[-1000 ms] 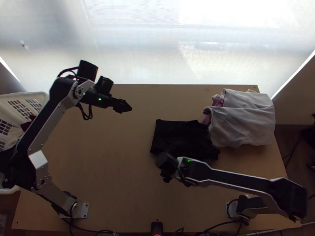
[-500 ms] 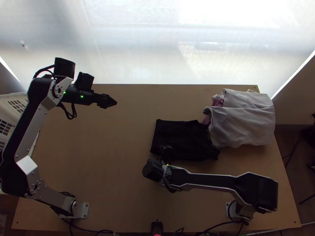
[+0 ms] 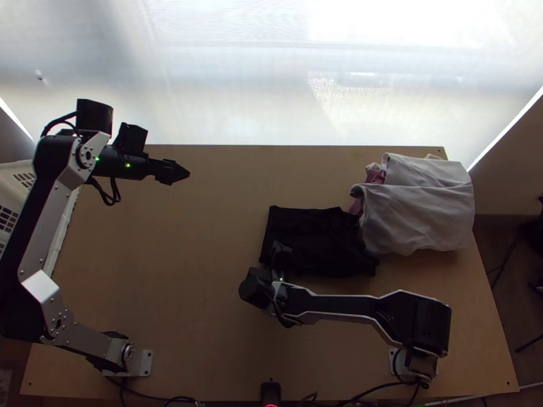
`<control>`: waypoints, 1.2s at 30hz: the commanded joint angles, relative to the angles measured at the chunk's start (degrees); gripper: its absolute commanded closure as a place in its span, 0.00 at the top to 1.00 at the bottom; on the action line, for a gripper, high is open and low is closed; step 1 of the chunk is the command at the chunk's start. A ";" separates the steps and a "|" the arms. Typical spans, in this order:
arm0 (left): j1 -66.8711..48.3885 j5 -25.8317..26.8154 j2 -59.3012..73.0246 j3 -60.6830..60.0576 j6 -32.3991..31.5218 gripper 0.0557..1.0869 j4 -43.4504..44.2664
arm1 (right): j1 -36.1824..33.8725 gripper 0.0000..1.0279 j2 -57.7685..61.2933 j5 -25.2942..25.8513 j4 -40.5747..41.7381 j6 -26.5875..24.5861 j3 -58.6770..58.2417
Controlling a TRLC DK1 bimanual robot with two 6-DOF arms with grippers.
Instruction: Fold the t-shirt
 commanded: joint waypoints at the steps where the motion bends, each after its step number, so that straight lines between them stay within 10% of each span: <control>1: 1.75 0.04 -0.99 -1.50 1.41 0.96 0.01 | -2.47 0.88 3.02 2.61 3.58 -3.40 0.75; 10: 3.34 0.12 -2.49 -4.31 2.91 0.96 0.01 | -3.44 0.81 6.80 5.69 9.38 -7.00 -0.22; 19: 7.38 0.30 -3.72 -6.16 4.84 0.96 0.01 | -5.55 0.03 7.15 5.51 20.54 -11.48 -5.49; 36: 12.83 3.11 -5.83 -8.09 6.25 0.96 0.27 | -5.20 0.03 -15.53 1.65 20.80 -17.72 -5.84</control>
